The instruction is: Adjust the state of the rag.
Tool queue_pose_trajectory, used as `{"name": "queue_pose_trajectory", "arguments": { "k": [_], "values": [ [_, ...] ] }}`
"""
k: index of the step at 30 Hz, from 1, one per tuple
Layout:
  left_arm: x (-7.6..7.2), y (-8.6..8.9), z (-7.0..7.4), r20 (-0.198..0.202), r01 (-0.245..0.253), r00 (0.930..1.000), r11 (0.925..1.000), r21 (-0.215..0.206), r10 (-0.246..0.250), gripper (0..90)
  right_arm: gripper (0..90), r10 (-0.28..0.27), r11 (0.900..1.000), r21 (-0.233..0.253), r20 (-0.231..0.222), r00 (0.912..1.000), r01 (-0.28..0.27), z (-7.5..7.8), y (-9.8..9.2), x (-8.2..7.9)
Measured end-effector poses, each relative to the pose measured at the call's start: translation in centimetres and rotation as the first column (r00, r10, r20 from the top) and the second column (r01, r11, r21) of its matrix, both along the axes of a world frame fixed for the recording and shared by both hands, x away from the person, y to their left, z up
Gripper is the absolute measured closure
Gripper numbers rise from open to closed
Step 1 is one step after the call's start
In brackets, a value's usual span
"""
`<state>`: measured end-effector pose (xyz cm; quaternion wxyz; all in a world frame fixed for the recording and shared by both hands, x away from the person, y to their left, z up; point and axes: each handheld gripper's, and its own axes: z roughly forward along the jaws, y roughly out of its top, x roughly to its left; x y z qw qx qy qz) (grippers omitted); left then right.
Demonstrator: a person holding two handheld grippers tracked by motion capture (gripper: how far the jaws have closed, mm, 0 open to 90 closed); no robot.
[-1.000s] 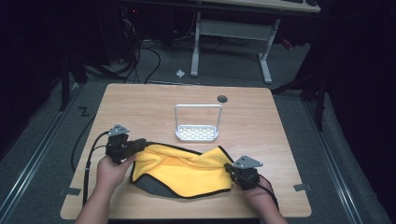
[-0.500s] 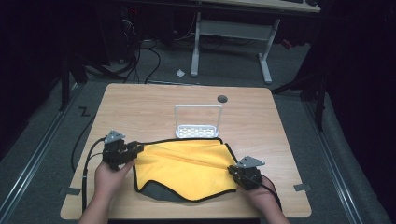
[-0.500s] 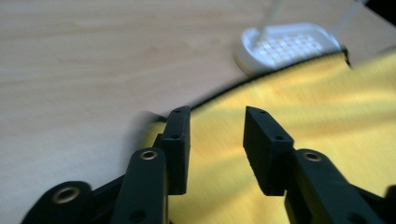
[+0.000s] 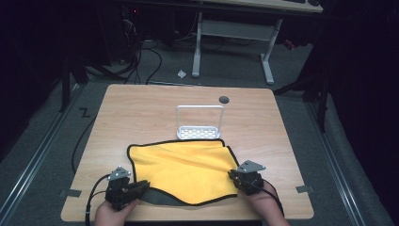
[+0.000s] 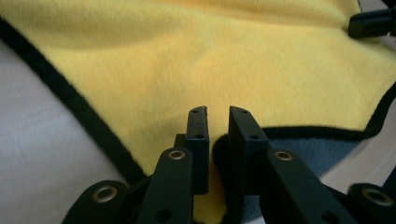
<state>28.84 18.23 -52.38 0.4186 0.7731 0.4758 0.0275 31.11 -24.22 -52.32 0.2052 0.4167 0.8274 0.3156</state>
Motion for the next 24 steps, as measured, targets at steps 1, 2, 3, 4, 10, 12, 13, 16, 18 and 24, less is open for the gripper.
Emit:
{"name": "queue_pose_trajectory", "arguments": {
  "k": [1, 2, 3, 4, 10, 12, 13, 16, 18, 24],
  "values": [
    [-0.6, 0.2, -0.1, 0.002, -0.007, 1.0000, 1.0000, 0.000, 0.007, 77.2, 81.8, 0.001, 1.000, 0.000, 0.000, 1.0000, -0.001, 0.0, -0.1, 0.0],
    [-1.1, 0.5, -0.1, -0.003, -0.015, 0.9999, 0.9999, -0.003, 0.015, 77.2, 81.8, 0.001, 1.000, 0.000, 0.000, 1.0000, -0.001, 0.0, -0.1, 0.0],
    [-1.5, 0.9, -0.1, -0.009, -0.022, 0.9997, 0.9996, -0.015, 0.022, 76.9, 81.8, 0.003, 1.000, 0.001, -0.001, 1.0000, -0.003, 0.0, -0.1, 0.0],
    [-2.0, 1.3, -0.1, -0.006, -0.032, 0.9995, 0.9991, -0.026, 0.032, 76.7, 81.7, 0.004, 1.000, 0.000, -0.002, 1.0000, -0.004, -0.1, -0.1, 0.0],
    [-2.5, 2.8, 0.5, 0.035, -0.099, 0.9943, 0.9938, -0.051, 0.101, 76.0, 81.7, 0.007, 1.000, -0.001, -0.002, 1.0000, -0.007, -0.1, 0.0, 0.0],
    [-1.7, 3.2, 0.8, 0.043, -0.114, 0.9922, 0.9902, -0.081, 0.117, 76.1, 81.9, 0.009, 1.000, -0.003, -0.001, 1.0000, -0.009, -0.1, 0.0, -0.1],
    [-1.0, 3.3, 1.0, 0.035, -0.119, 0.9917, 0.9868, -0.110, 0.124, 76.5, 82.0, 0.012, 1.000, -0.006, 0.000, 0.9999, -0.012, -0.1, 0.0, -0.2],
    [1.3, 2.6, 1.1, 0.017, -0.102, 0.9945, 0.9901, -0.097, 0.104, 76.8, 82.1, 0.020, 1.000, 0.001, -0.007, 0.9998, -0.020, -0.1, 0.0, -0.6],
    [2.6, 1.4, 0.8, 0.003, -0.077, 0.9970, 0.9953, -0.060, 0.077, 76.7, 82.0, 0.032, 0.999, 0.002, -0.012, 0.9994, -0.032, -0.1, 0.0, -1.1],
    [3.6, -0.7, -0.5, 0.012, -0.030, 0.9995, 0.9979, 0.058, 0.030, 76.3, 71.9, 0.067, 0.998, 0.020, -0.009, 0.9977, -0.067, 0.3, 0.3, -3.0]
  ]
}}
